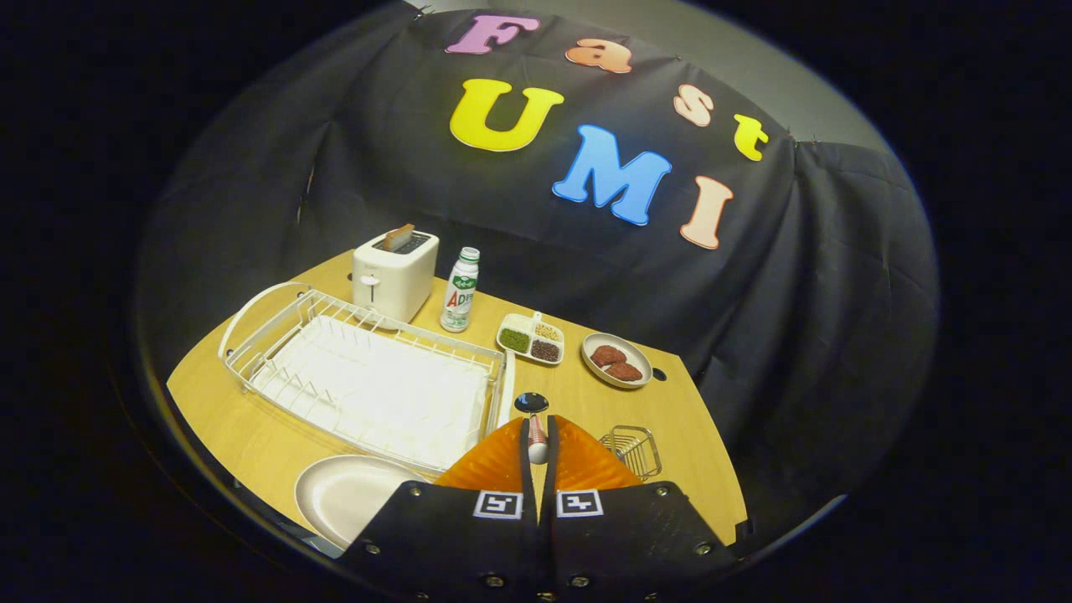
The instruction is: Take the plate from the dish rack, then take the spoon from the basket and place it into the plate.
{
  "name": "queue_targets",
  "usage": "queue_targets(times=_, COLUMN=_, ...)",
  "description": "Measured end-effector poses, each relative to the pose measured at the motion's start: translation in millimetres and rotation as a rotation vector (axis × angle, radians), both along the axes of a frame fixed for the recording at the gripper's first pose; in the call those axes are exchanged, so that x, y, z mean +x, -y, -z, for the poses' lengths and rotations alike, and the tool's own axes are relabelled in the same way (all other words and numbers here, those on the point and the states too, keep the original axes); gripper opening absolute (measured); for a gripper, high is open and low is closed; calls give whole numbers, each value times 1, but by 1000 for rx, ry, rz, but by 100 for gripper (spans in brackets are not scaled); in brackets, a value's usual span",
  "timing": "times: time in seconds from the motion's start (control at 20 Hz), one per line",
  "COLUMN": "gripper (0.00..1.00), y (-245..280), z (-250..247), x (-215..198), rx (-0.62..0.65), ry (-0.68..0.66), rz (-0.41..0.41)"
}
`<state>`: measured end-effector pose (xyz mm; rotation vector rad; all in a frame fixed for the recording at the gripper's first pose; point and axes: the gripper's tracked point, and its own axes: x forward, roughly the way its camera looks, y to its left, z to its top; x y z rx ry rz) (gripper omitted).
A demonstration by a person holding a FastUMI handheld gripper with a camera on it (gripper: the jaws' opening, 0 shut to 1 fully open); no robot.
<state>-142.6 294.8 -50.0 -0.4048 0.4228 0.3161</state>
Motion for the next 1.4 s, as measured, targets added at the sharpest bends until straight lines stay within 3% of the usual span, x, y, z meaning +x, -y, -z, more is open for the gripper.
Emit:
queue_targets(times=1.0, gripper=1, y=-55, z=32, x=-131, rx=-25, ry=-62, rz=-366)
queue_targets(times=1.4, gripper=1, y=-50, z=66, x=-140, rx=15, ry=-151, rz=-360)
